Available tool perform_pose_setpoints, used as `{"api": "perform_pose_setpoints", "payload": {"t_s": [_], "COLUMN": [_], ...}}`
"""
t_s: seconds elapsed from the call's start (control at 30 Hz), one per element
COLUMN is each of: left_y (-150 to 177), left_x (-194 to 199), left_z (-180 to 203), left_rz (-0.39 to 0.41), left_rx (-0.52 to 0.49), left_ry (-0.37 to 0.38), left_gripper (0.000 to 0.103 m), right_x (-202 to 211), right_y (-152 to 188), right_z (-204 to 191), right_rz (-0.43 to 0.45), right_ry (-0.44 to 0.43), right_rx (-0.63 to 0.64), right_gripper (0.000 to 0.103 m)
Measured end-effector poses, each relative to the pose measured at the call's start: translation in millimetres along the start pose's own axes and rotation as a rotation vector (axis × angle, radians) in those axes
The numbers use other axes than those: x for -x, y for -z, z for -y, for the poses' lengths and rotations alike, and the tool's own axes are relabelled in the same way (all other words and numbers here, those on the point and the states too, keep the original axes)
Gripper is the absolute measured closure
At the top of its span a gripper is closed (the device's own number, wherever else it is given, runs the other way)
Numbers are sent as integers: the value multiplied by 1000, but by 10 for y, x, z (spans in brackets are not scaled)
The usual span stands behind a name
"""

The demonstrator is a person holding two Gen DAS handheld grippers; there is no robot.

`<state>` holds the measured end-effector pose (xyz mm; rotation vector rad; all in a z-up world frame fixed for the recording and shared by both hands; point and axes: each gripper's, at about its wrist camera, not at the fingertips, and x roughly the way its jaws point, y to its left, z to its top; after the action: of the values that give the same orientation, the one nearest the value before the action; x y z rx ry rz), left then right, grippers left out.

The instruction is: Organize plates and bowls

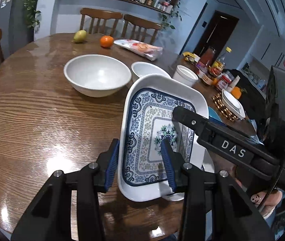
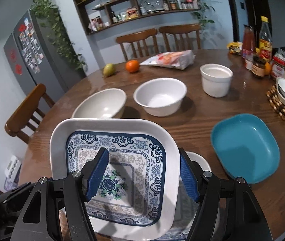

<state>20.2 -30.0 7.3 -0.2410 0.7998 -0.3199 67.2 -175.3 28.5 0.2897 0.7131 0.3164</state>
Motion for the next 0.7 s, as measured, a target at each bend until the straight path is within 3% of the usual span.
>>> {"api": "perform_pose_setpoints", "payload": {"t_s": [0.33,0.7], "left_y": [99,162], "left_x": [-185,-377], "left_z": [341,424], "left_rz": [-62,-146], "left_rx": [-87,-99], "left_ry": [36,73], "left_gripper": [64,64], "right_x": [11,-138], "right_y": [52,109], "right_z": [356,592], "right_rz": [-8,-41], "right_ry": [77,104], "right_rx": [-46,-93], "right_gripper": [32,32]}}
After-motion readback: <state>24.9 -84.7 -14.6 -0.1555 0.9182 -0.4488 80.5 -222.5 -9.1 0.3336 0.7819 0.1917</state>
